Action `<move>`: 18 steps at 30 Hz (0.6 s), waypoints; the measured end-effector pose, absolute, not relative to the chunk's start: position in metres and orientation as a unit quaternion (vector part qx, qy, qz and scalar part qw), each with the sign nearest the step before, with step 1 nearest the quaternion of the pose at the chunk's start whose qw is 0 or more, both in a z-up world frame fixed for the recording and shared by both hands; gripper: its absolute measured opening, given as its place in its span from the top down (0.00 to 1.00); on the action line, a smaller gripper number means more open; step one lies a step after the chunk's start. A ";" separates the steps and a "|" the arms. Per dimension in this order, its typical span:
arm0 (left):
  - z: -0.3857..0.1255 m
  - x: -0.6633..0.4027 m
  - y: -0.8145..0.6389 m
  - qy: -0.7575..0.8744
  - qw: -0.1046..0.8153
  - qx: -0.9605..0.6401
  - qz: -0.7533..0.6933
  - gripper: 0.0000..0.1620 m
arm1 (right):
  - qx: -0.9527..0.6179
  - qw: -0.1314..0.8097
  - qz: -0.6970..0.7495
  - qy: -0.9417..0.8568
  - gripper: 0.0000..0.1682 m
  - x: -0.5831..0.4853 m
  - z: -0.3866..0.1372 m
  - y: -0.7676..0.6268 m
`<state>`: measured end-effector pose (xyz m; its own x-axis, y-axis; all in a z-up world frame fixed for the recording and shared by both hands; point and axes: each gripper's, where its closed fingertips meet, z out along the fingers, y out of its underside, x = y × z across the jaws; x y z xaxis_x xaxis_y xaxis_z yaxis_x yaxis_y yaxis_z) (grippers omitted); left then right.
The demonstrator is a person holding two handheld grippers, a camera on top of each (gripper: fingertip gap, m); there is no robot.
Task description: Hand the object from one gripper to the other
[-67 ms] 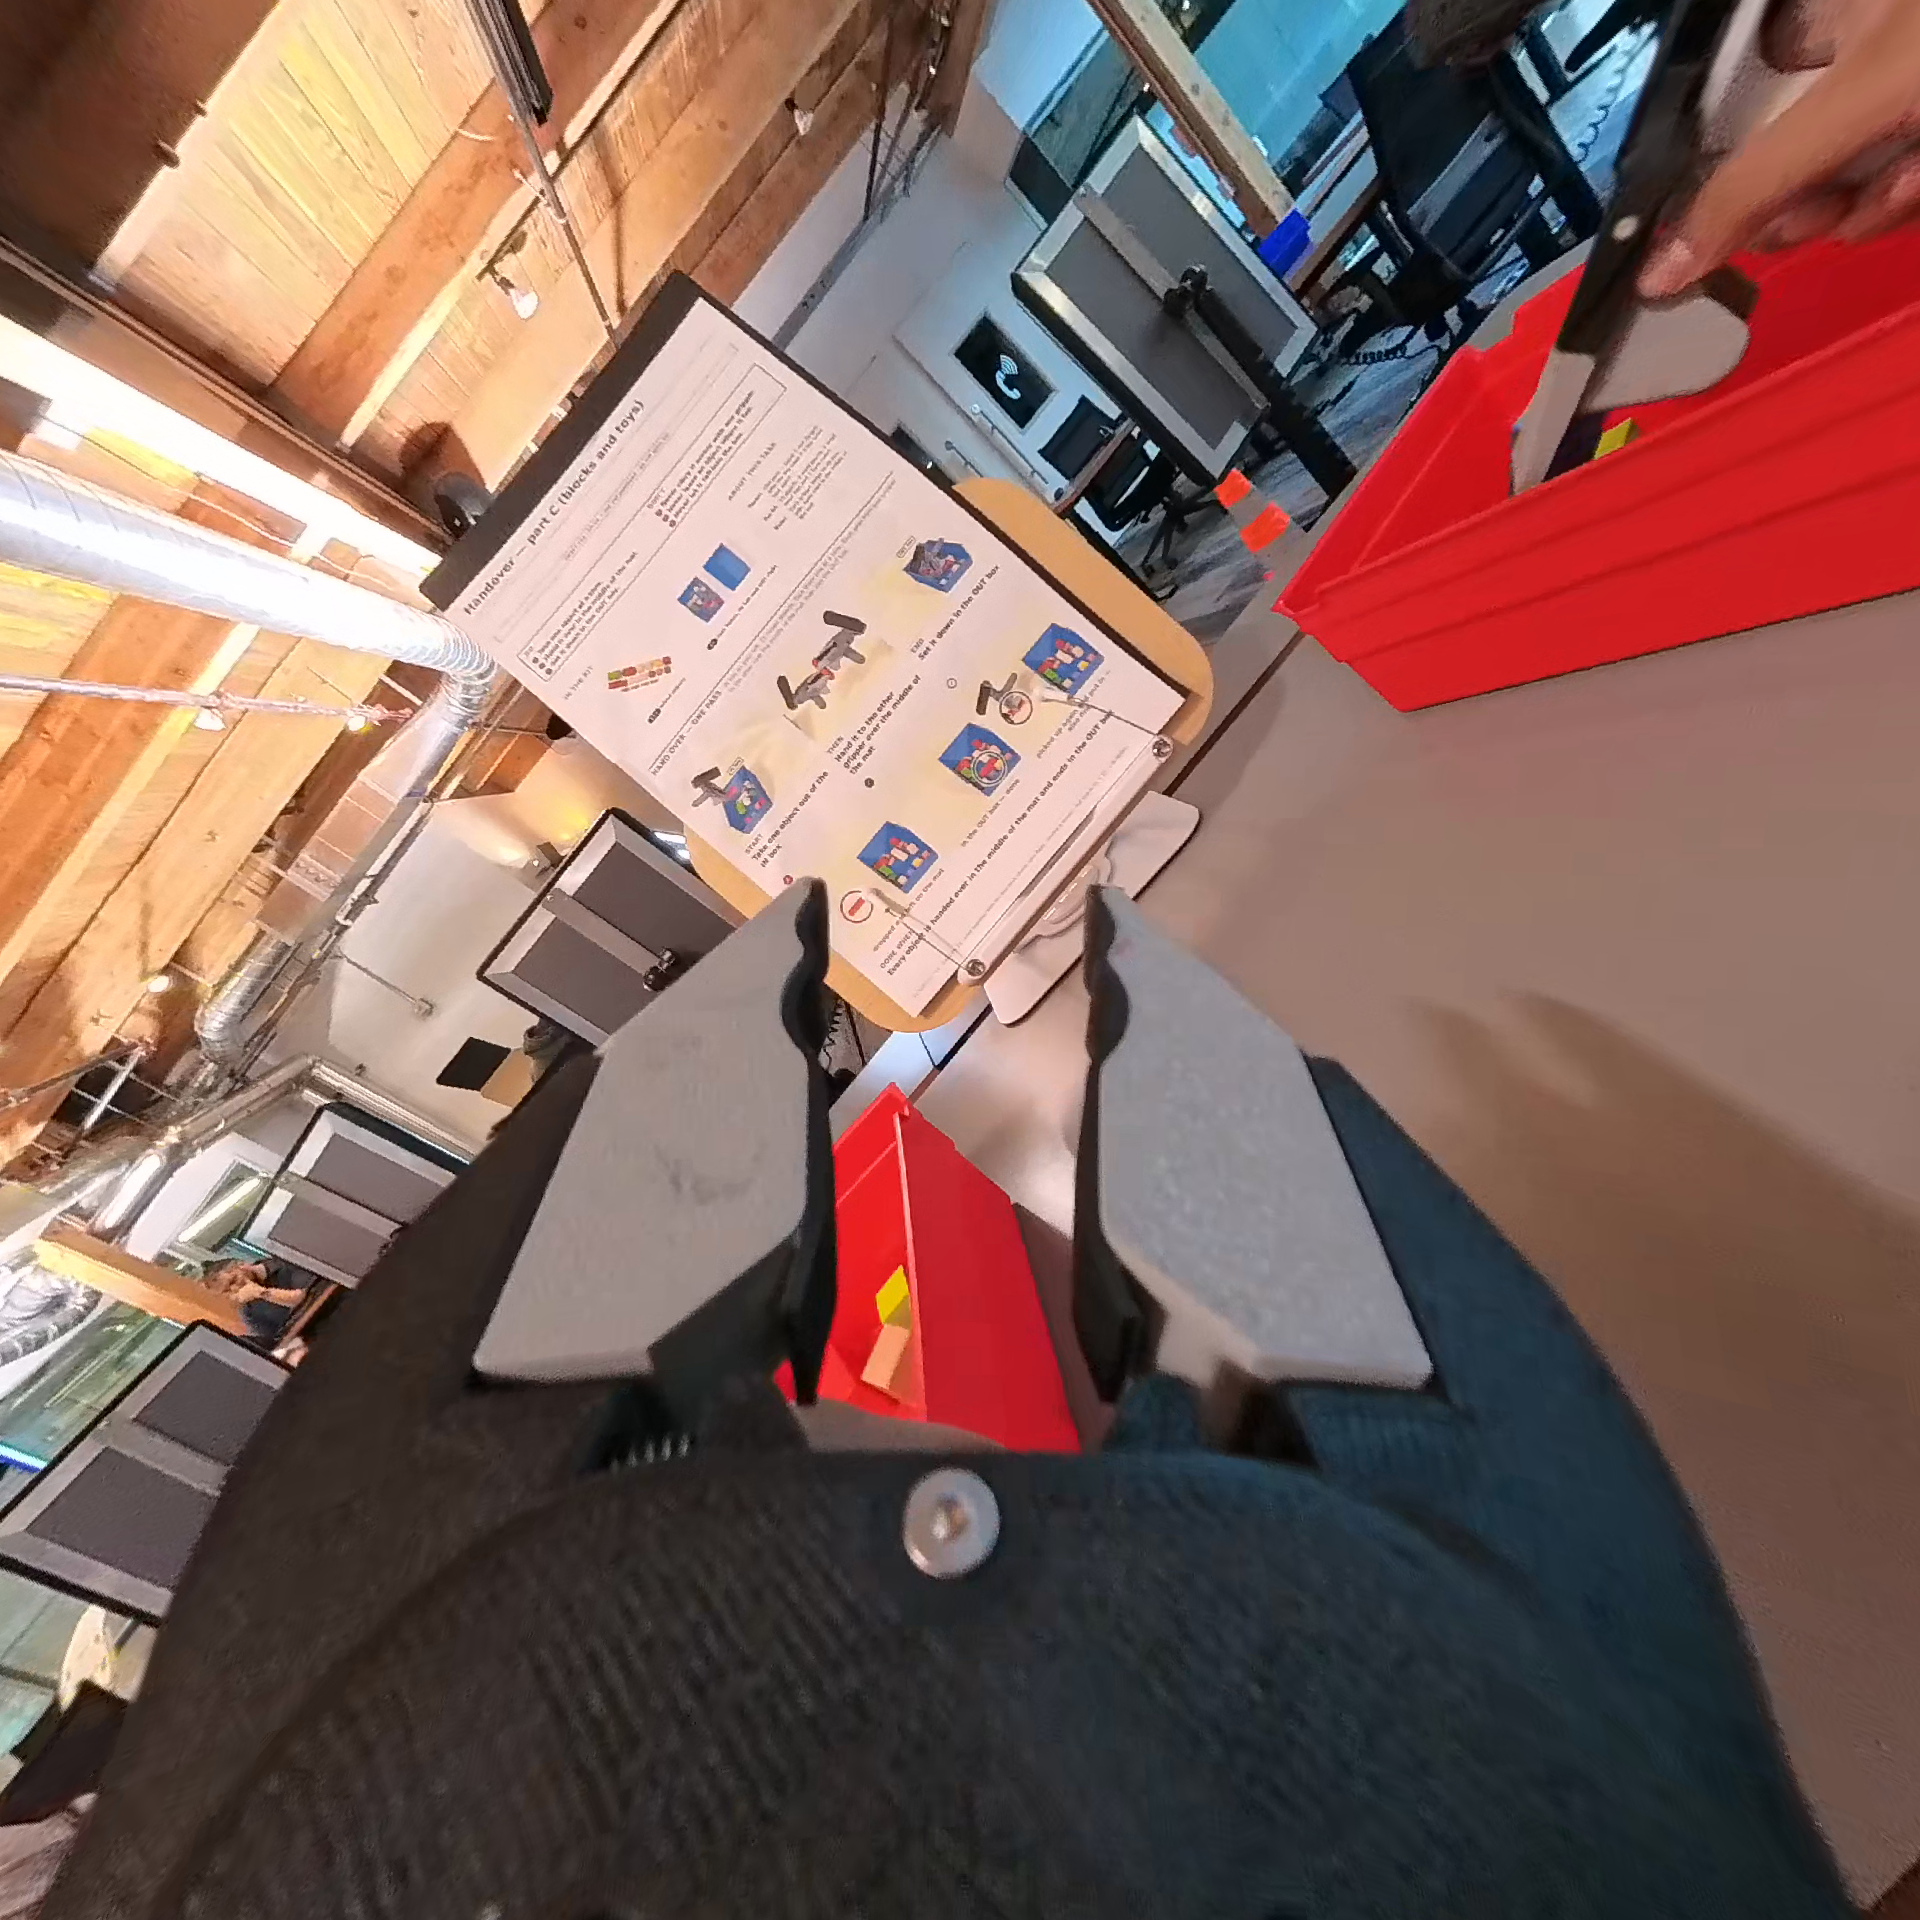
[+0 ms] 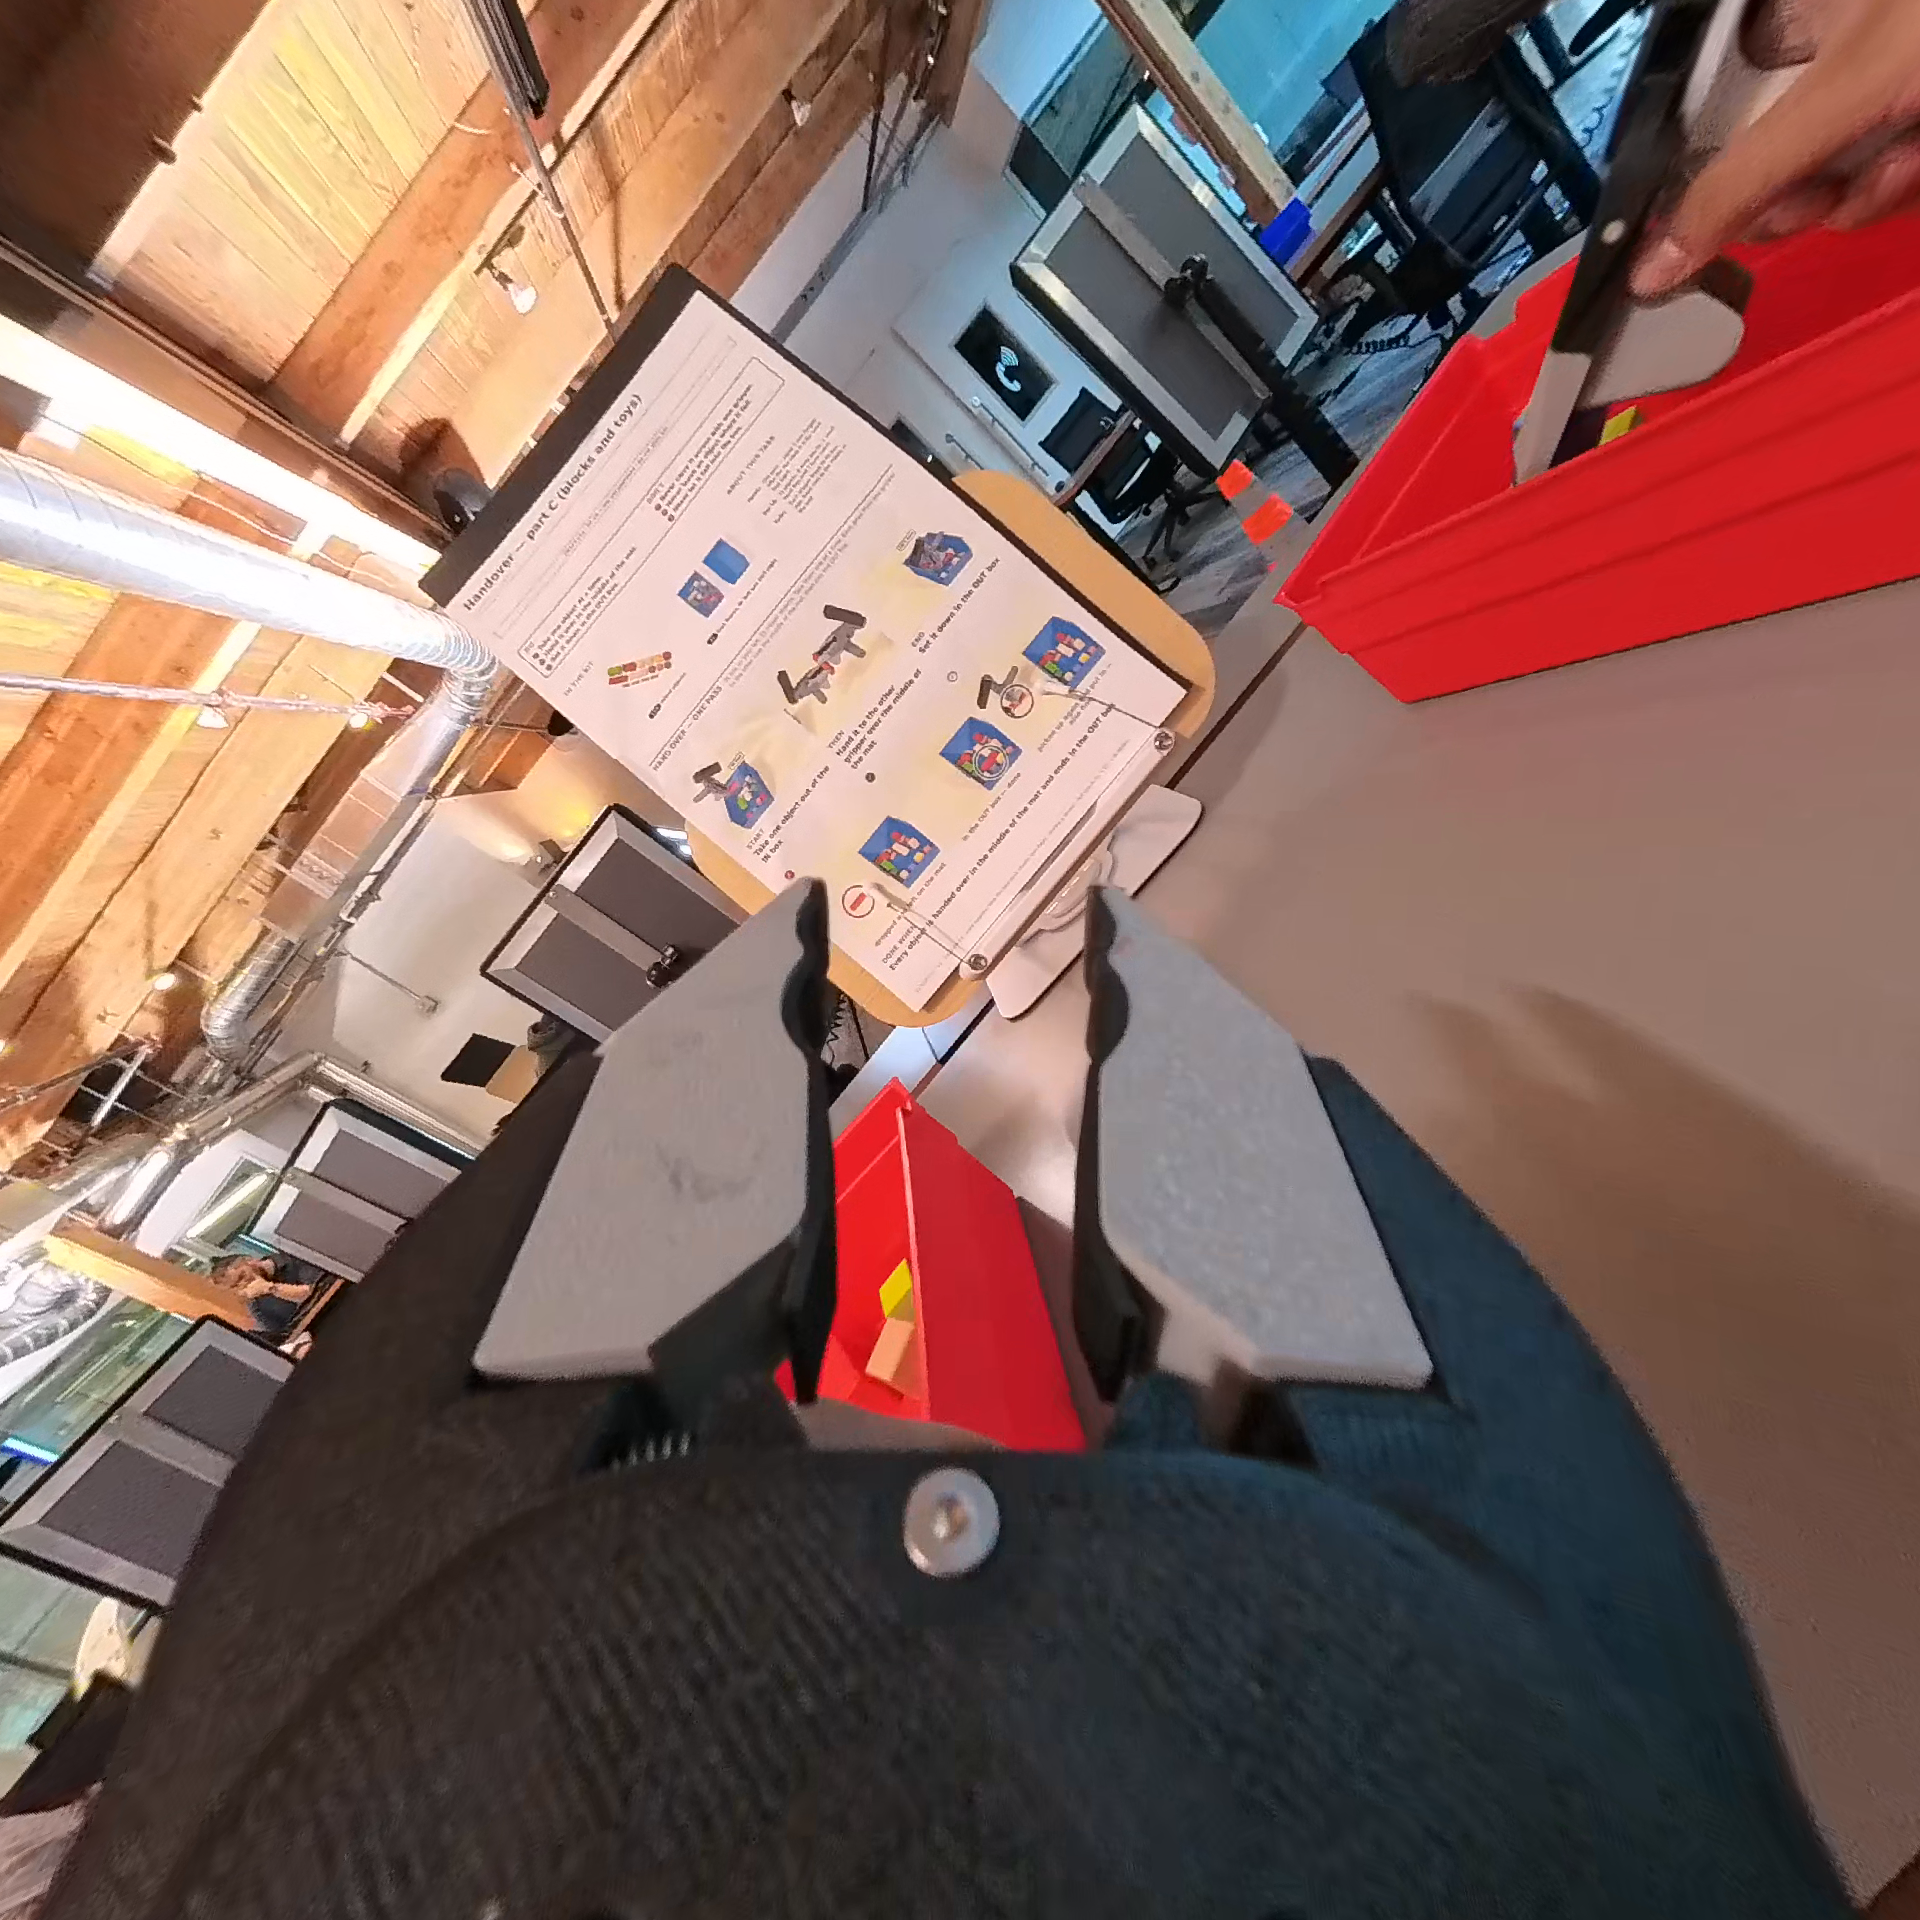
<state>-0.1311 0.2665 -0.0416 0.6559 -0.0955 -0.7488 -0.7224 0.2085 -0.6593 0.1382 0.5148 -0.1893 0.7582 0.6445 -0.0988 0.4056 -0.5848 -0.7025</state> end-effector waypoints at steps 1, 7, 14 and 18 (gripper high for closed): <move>-0.042 -0.132 0.267 0.347 0.694 -0.589 0.227 0.71 | -0.876 0.335 0.172 -0.303 0.73 0.138 -0.192 0.517; -0.042 -0.135 0.268 0.341 0.693 -0.595 0.221 0.71 | -0.891 0.279 0.157 -0.322 0.73 0.131 -0.213 0.529; -0.047 -0.131 0.270 0.349 0.689 -0.596 0.220 0.71 | -0.901 0.225 0.154 -0.337 0.73 0.115 -0.242 0.530; -0.052 -0.131 0.273 0.351 0.681 -0.602 0.224 0.71 | -0.902 0.233 0.158 -0.328 0.73 0.114 -0.241 0.535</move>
